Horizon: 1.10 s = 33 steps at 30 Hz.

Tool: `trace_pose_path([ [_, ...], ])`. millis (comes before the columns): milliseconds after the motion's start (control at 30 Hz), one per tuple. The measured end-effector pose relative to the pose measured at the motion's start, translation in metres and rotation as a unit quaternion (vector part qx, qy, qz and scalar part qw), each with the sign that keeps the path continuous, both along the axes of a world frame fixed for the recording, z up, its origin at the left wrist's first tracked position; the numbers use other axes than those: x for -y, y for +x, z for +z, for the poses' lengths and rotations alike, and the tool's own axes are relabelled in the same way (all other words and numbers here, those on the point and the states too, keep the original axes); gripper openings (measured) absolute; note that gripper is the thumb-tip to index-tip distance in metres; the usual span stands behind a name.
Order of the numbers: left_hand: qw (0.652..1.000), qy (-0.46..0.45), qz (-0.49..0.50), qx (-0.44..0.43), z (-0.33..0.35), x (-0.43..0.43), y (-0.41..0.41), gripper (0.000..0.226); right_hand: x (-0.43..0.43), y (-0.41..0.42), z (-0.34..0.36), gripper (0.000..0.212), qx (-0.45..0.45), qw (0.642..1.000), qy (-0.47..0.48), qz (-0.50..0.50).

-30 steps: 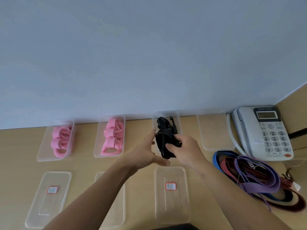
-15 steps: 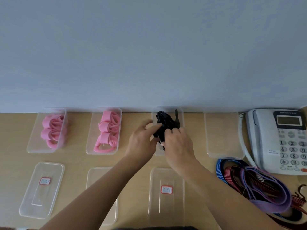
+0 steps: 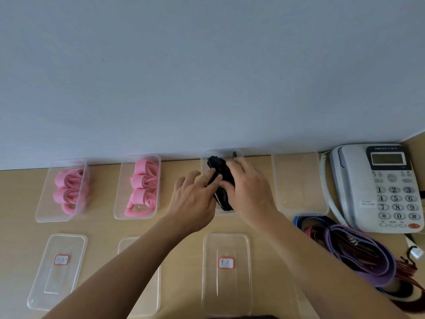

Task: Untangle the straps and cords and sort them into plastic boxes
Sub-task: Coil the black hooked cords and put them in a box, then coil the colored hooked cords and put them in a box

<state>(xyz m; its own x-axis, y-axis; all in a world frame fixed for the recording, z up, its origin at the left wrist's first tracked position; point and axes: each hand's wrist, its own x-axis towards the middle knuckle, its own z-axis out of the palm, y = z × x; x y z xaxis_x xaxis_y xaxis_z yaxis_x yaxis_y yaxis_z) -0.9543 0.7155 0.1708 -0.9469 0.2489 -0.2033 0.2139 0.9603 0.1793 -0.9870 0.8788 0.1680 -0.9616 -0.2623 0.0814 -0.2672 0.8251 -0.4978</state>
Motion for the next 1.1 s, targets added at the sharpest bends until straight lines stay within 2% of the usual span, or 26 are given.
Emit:
trace_pose_path([
  [100, 1.0, 0.006, 0.017, 0.012, 0.004, -0.007, 0.003, 0.069, -0.003, -0.015, -0.007, 0.051, 0.026, 0.994, 0.091, 0.052],
  [200, 0.998, -0.039, 0.013, 0.045, -0.004, -0.01, 0.006, 0.083, -0.003, -0.018, -0.019, 0.061, 0.081, 0.978, 0.168, 0.095],
  [367, 0.996, -0.083, 0.0, 0.043, -0.013, -0.011, 0.006, 0.08, 0.0, -0.018, -0.018, 0.06, 0.103, 0.976, 0.167, 0.093],
  [467, 0.996, -0.076, 0.0, 0.051, -0.008, -0.014, 0.002, 0.079, -0.003, -0.016, -0.01, 0.058, 0.107, 0.986, 0.095, 0.082],
  [567, 0.999, -0.022, 0.016, 0.042, 0.005, -0.02, 0.004, 0.074, -0.019, 0.007, -0.001, 0.045, 0.019, 0.999, -0.007, 0.046],
  [633, 0.999, 0.051, 0.01, -0.018, 0.017, -0.027, 0.015, 0.064, -0.034, 0.034, 0.0, 0.033, -0.038, 0.998, -0.045, 0.01],
  [733, 0.976, 0.156, -0.036, -0.149, 0.014, -0.044, 0.036, 0.041, -0.056, 0.078, -0.001, 0.022, -0.064, 0.995, -0.06, -0.04],
  [800, 0.959, 0.198, -0.074, -0.188, 0.011, -0.059, 0.051, 0.032, -0.073, 0.106, -0.001, 0.024, -0.066, 0.995, -0.034, -0.061],
  [1033, 0.939, 0.282, -0.134, -0.146, 0.001, -0.107, 0.108, 0.031, -0.159, 0.194, 0.016, 0.029, -0.127, 0.973, 0.042, -0.19],
  [1100, 0.936, 0.292, -0.138, -0.138, -0.002, -0.116, 0.122, 0.035, -0.177, 0.211, 0.02, 0.031, -0.115, 0.963, 0.052, -0.237],
])
